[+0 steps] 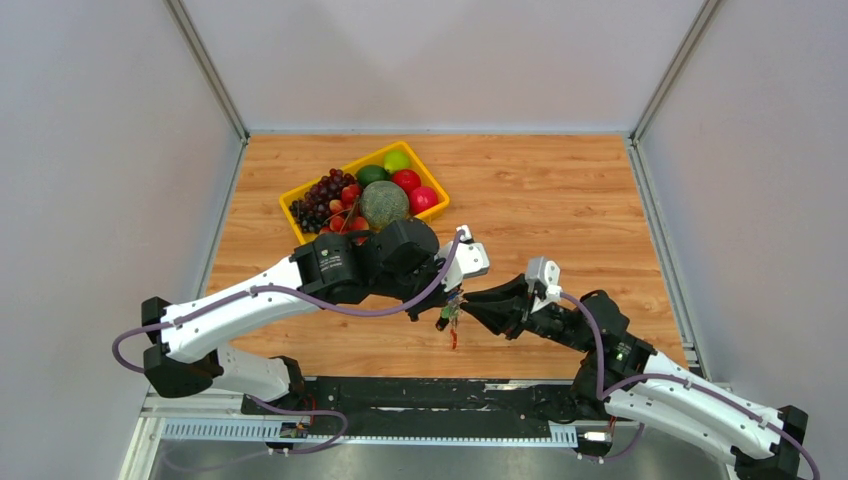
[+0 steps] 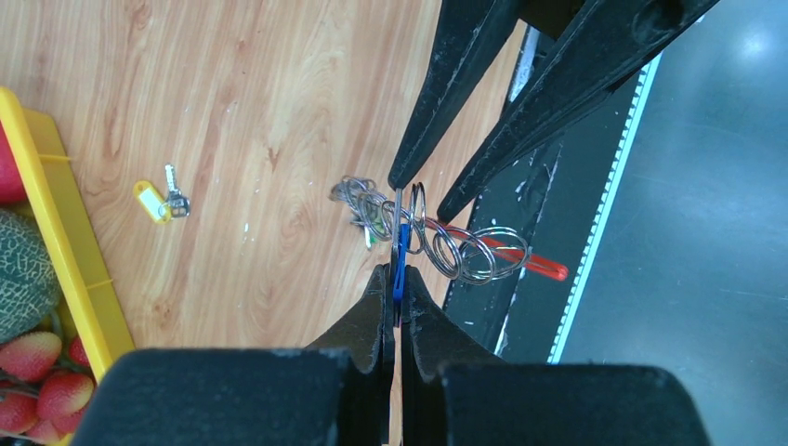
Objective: Remove the keys from the keyring
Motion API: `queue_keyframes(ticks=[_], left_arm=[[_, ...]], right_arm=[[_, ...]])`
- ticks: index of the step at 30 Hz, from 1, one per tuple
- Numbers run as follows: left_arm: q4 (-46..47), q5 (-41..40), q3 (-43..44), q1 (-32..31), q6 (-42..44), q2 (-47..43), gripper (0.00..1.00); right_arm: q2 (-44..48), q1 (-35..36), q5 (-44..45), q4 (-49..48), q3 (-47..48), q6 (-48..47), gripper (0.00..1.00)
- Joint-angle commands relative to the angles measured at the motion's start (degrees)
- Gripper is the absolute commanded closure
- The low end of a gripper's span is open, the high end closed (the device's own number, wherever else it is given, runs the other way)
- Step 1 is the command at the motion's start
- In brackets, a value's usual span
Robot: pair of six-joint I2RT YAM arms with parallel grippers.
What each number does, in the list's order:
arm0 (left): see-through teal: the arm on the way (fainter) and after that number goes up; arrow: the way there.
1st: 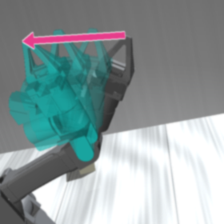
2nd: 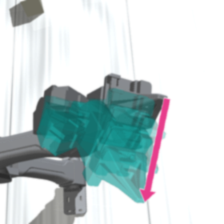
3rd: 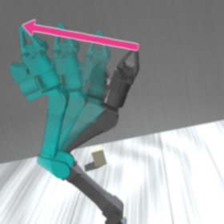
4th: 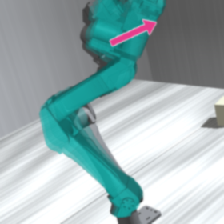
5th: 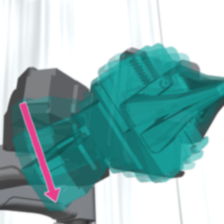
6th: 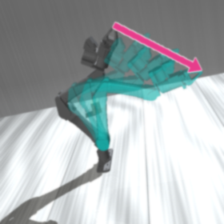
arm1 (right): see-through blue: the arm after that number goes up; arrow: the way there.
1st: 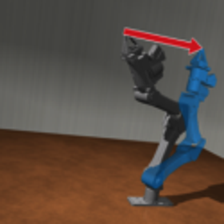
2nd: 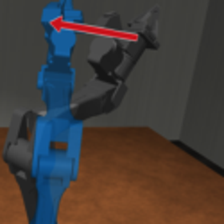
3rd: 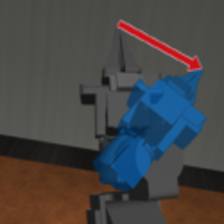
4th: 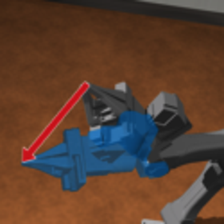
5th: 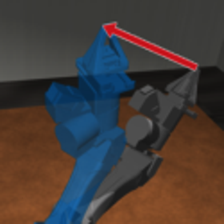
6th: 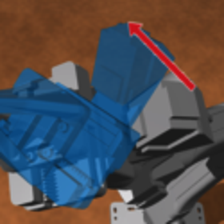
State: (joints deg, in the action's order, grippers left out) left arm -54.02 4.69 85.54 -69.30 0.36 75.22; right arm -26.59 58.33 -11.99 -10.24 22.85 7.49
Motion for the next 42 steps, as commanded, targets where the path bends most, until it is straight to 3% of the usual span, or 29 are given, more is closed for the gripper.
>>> queue_keyframes(ticks=[1, 9, 19, 27, 34, 42], left_arm=[[3.57, 1.36, 0.08, -0.47, 1.26, -2.42, 1.0], [4.04, 1.14, 0.0, -0.83, 1.48, -2.6, 1.0], [3.32, 0.73, -0.41, -0.97, 2.13, -2.29, 1.0], [-1.13, -4.45, 0.62, -1.97, 4.57, -0.04, 1.0], [-1.85, -9.36, -0.13, -3.44, 8.28, 0.83, 1.0], [-1.93, -9.42, 0.33, -4.49, 10.2, 2.04, 1.0]], right_arm=[[-0.31, 0.22, -1.49, -2.89, 1.14, -1.46, 0.77], [-0.52, 0.24, -3.37, -3.73, 1.07, -1.4, 1.0], [0.5, 0.22, -3.67, -0.82, 2.62, -1.7, 1.0], [-4.05, 0.21, -4.06, 9.69, 8.92, -3.76, 1.0], [-5.43, 0.23, -4.7, 10.05, 10.85, -3.74, 1.0], [-9.05, 0.28, -6.0, 14.27, 13.16, -5.79, 1.0]])
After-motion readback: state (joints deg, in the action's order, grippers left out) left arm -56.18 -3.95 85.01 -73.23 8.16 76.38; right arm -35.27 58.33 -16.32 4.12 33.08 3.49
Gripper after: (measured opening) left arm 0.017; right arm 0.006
